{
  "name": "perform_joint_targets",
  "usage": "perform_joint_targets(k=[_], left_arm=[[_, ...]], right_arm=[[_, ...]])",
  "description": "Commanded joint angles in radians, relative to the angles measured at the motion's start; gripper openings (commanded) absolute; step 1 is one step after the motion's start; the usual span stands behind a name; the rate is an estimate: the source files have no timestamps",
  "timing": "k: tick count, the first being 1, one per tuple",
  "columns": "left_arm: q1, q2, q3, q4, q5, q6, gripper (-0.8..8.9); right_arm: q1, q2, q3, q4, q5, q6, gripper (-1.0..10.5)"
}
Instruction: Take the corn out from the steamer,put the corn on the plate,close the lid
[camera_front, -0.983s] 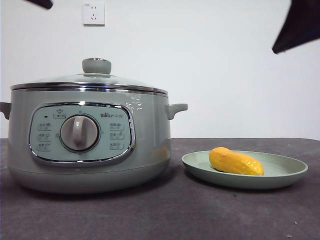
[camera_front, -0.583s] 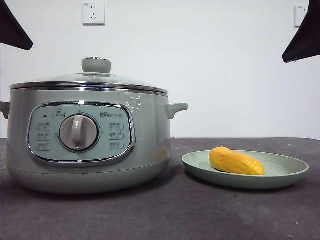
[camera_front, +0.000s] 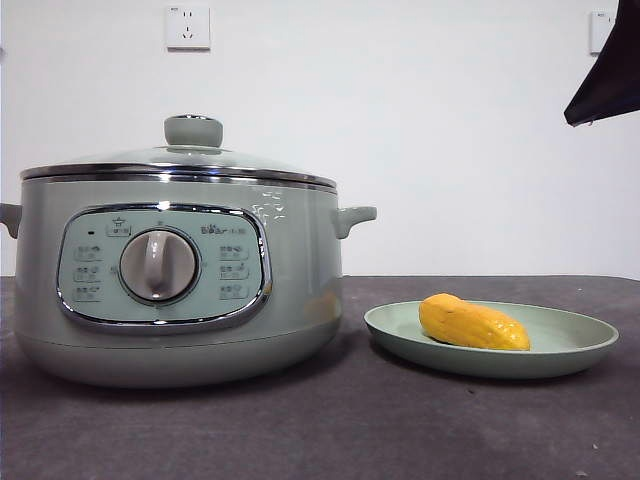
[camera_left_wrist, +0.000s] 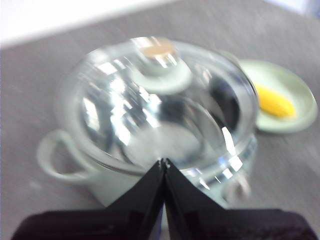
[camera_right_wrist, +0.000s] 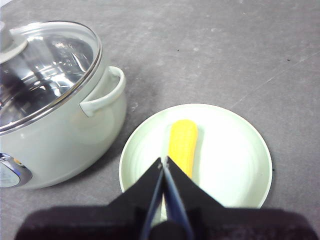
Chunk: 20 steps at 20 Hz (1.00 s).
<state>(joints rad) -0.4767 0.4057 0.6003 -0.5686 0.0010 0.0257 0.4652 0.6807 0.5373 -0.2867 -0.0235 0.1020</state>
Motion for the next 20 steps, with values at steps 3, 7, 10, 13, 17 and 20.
perform_joint_targets(k=[3, 7, 10, 13, 17, 20], left_arm=[[0.145, -0.224, -0.099, 0.135, -0.062, 0.085, -0.03], [0.303, -0.353, -0.340, 0.359, -0.039, 0.074, -0.03], [0.370, -0.369, -0.484, 0.465, -0.021, 0.040, -0.03], [0.406, -0.369, -0.549, 0.466, -0.022, 0.003, -0.03], [0.440, -0.370, -0.597, 0.449, -0.024, 0.003, -0.03], [0.446, -0.379, -0.597, 0.378, -0.023, -0.003, -0.03]], right_arm=[[0.001, -0.001, -0.007, 0.008, 0.003, 0.012, 0.0], [0.001, -0.001, -0.007, 0.008, 0.003, 0.012, 0.0], [0.001, -0.001, -0.007, 0.008, 0.003, 0.012, 0.0], [0.001, -0.001, -0.007, 0.008, 0.003, 0.012, 0.0], [0.001, -0.001, -0.007, 0.008, 0.003, 0.012, 0.0], [0.001, -0.001, -0.007, 0.008, 0.003, 0.012, 0.0]])
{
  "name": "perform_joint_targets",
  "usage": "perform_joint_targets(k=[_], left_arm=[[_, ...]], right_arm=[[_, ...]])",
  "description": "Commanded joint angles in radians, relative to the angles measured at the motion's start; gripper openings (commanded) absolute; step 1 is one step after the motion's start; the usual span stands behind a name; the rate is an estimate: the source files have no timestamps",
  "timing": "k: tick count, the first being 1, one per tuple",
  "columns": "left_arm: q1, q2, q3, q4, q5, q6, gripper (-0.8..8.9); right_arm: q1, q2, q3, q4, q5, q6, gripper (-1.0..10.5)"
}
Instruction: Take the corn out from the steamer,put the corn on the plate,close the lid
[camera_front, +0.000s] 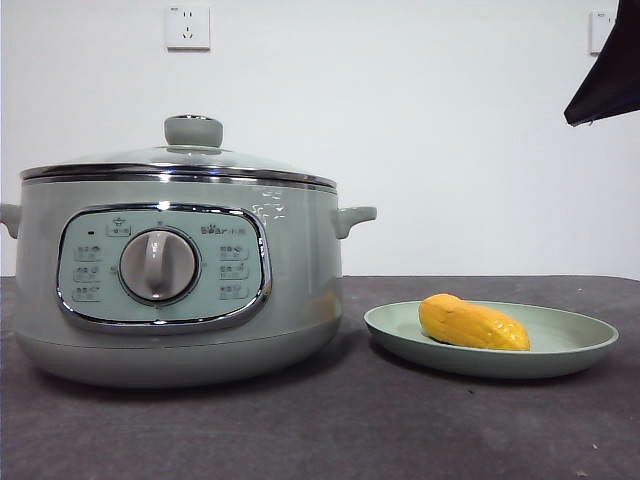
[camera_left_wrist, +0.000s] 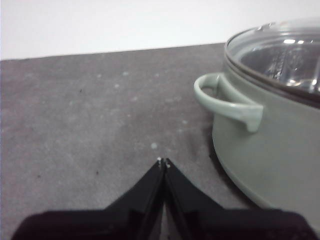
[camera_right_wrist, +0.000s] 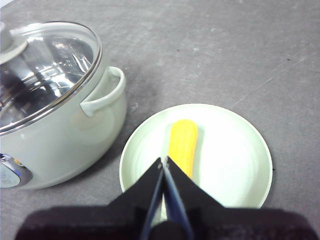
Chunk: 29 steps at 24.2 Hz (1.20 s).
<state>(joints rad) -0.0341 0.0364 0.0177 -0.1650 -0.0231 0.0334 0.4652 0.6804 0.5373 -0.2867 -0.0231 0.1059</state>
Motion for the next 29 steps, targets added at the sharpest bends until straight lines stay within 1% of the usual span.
perform_joint_targets(k=[1, 17, 18, 19, 21, 23, 26, 29], left_arm=[[0.003, -0.015, -0.014, -0.016, 0.005, -0.011, -0.03], [0.003, -0.023, -0.014, -0.016, 0.000, -0.011, -0.03], [0.003, -0.023, -0.014, -0.016, 0.000, -0.011, -0.03], [0.003, -0.023, -0.014, -0.016, 0.000, -0.011, -0.03], [0.003, -0.023, -0.014, -0.016, 0.000, -0.011, -0.03], [0.003, -0.023, -0.014, -0.016, 0.000, -0.011, -0.03], [0.003, -0.023, -0.014, -0.016, 0.000, -0.011, -0.03], [0.003, -0.023, -0.014, -0.016, 0.000, -0.011, -0.03]], right_arm=[[0.001, 0.000, -0.007, 0.008, 0.003, 0.008, 0.0], [0.001, 0.000, -0.007, 0.008, 0.003, 0.008, 0.0], [0.001, -0.012, -0.007, -0.006, 0.004, 0.003, 0.0], [-0.009, -0.043, -0.007, -0.029, 0.024, -0.037, 0.0], [-0.042, -0.125, -0.020, -0.072, 0.029, -0.097, 0.0], [-0.107, -0.228, -0.074, -0.071, 0.026, -0.154, 0.0], [-0.250, -0.384, -0.203, -0.025, 0.021, -0.164, 0.0], [-0.358, -0.492, -0.301, -0.015, 0.018, -0.163, 0.0]])
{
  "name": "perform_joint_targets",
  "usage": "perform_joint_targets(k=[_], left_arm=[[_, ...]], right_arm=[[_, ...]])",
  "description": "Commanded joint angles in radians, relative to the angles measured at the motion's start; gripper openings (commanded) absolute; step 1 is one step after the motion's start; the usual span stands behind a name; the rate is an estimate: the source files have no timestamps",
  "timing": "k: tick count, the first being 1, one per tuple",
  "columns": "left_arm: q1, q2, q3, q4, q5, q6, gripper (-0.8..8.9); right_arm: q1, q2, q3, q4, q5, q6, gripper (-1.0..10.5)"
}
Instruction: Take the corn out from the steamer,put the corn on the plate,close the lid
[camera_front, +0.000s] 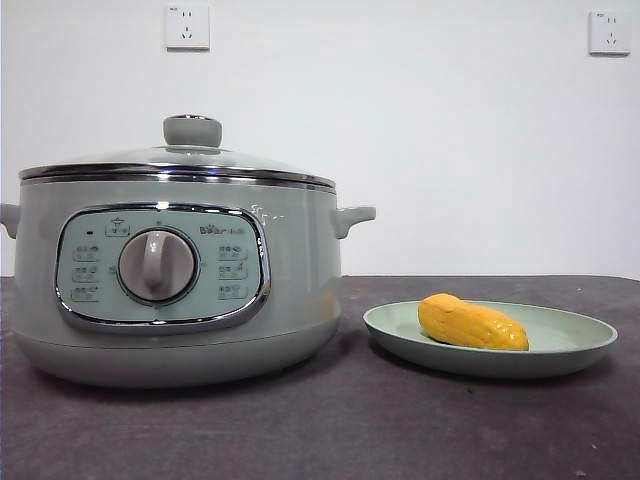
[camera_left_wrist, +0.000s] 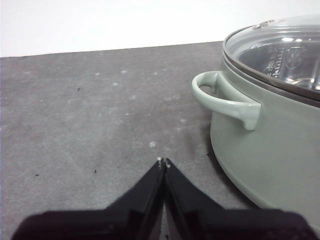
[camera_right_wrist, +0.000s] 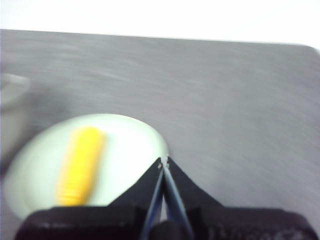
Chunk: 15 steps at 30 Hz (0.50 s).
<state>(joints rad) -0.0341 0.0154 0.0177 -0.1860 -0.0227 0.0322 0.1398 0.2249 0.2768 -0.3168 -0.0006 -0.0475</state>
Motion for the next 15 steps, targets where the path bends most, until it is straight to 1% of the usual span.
perform_joint_targets(k=[1, 6, 8, 12, 15], left_arm=[[0.003, -0.002, -0.014, 0.005, 0.000, -0.010, -0.03], [0.003, -0.002, -0.014, 0.005, 0.000, -0.010, -0.03], [0.003, -0.002, -0.014, 0.005, 0.000, -0.010, -0.03], [0.003, -0.002, -0.014, 0.005, 0.000, -0.010, -0.03], [0.003, -0.002, -0.014, 0.005, 0.000, -0.010, -0.03]], right_arm=[[-0.048, -0.056, -0.064, 0.029, -0.005, -0.010, 0.0], [-0.077, -0.137, -0.193, 0.148, -0.013, -0.006, 0.0], [-0.079, -0.161, -0.234, 0.184, -0.050, -0.003, 0.0], [-0.079, -0.191, -0.271, 0.184, -0.108, -0.003, 0.0], [-0.079, -0.200, -0.271, 0.158, -0.108, -0.005, 0.0]])
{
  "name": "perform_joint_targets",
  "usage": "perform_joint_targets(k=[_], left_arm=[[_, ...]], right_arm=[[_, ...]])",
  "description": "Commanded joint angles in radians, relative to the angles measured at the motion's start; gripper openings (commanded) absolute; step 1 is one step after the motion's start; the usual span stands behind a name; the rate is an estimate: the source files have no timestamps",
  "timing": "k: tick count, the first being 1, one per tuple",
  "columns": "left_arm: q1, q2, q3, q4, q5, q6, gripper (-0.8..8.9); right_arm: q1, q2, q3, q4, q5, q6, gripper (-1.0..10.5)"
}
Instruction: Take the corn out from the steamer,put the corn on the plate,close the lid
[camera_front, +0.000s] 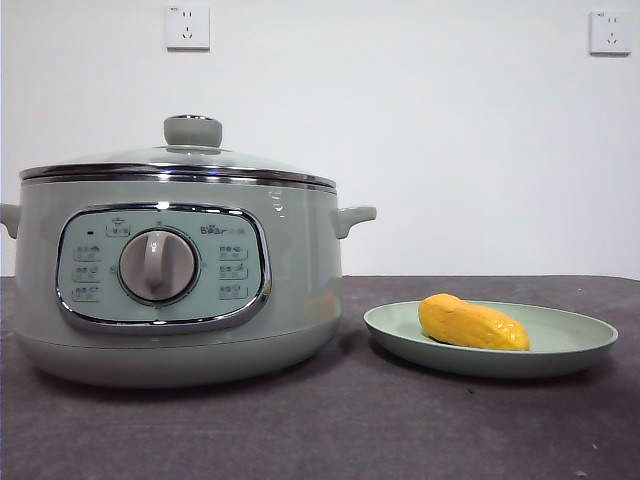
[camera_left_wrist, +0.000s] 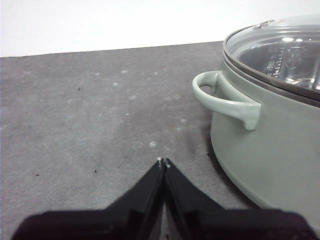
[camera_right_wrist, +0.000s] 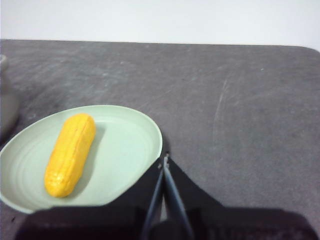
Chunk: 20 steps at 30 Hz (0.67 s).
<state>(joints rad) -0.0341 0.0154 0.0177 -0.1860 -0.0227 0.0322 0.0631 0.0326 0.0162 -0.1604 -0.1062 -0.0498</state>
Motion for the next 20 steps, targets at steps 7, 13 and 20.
perform_joint_targets(k=[7, 13, 20], left_arm=[[0.003, -0.002, -0.014, 0.005, 0.000, -0.010, -0.03], [0.003, -0.002, -0.014, 0.005, 0.000, -0.010, -0.03], [0.003, -0.002, -0.014, 0.005, 0.000, -0.010, -0.03]], right_arm=[[-0.002, 0.000, -0.010, -0.008, 0.004, 0.000, 0.0], [-0.002, 0.000, -0.010, -0.008, 0.008, 0.000, 0.0], [-0.002, 0.000, -0.010, -0.008, 0.008, 0.000, 0.0]])
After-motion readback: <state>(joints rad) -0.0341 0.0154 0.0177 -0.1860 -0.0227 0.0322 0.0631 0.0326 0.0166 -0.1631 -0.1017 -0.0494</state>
